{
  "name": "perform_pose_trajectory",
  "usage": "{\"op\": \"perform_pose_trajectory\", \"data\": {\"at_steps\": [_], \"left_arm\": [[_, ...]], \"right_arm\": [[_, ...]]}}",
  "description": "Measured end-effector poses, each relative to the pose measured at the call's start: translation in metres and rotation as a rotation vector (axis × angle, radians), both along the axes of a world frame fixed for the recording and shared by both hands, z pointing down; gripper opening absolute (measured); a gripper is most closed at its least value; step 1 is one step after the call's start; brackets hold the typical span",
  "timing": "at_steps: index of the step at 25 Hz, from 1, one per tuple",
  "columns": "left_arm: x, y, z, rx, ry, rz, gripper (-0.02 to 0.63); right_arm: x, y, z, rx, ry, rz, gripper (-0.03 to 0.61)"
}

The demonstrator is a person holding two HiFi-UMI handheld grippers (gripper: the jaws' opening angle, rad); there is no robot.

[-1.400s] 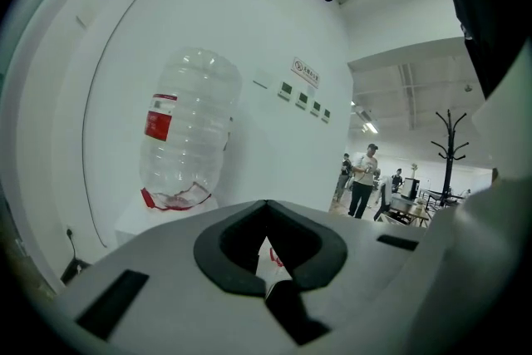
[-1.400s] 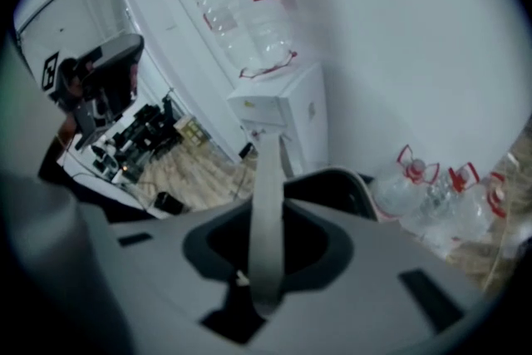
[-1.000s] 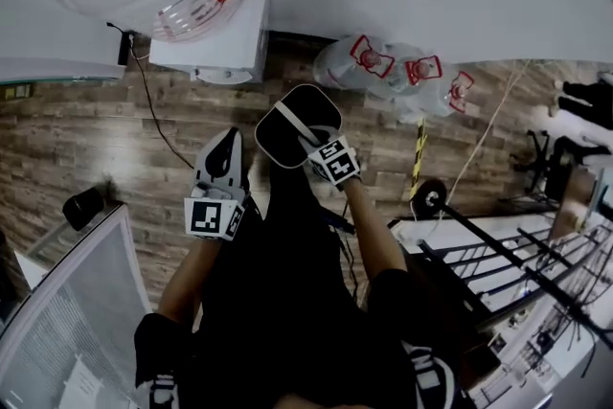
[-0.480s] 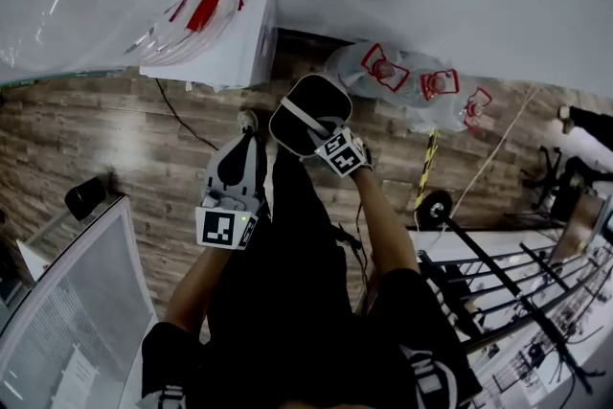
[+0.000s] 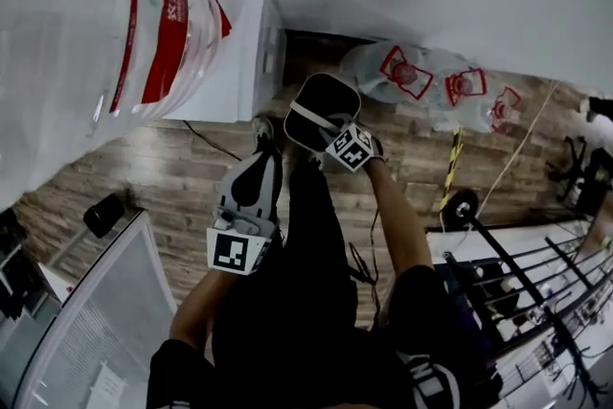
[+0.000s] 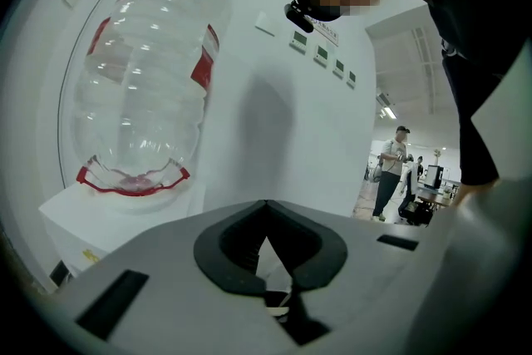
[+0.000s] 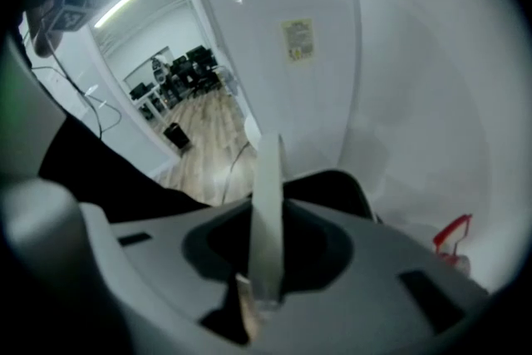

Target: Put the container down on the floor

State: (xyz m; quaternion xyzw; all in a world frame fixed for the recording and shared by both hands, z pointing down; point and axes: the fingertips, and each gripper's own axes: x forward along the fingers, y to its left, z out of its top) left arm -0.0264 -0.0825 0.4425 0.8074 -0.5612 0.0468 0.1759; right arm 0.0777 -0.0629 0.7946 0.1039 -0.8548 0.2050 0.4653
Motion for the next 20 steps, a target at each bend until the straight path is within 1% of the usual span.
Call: {"op": "perform_pose_trajectory", "data": {"at_steps": [3,8,14,20], "left_arm": [[0.002,-0.008,0.013,-0.003,0.009,0.010,0.028],[0.010,-0.015,0.036,-0.019,0.034,0.019,0.028],[0.012,-0.015,0.060,-0.036,0.036,0.033,0.027],[0.010,-0.028,0.078,-0.032,0.040,0.013,0.028]], "right_arm": [[-0.004,-0.008,0.029,-0.002,0.006,-0.014,0.095],[-0.010,-0.026,0.069,0.024,0.009,-0.043,0.095],[-0.022,-0.034,0.114,0.056,0.032,-0.133,0.095],[-0.022,-0.056,0.155,0.086,0.068,-0.216,0.095]]}}
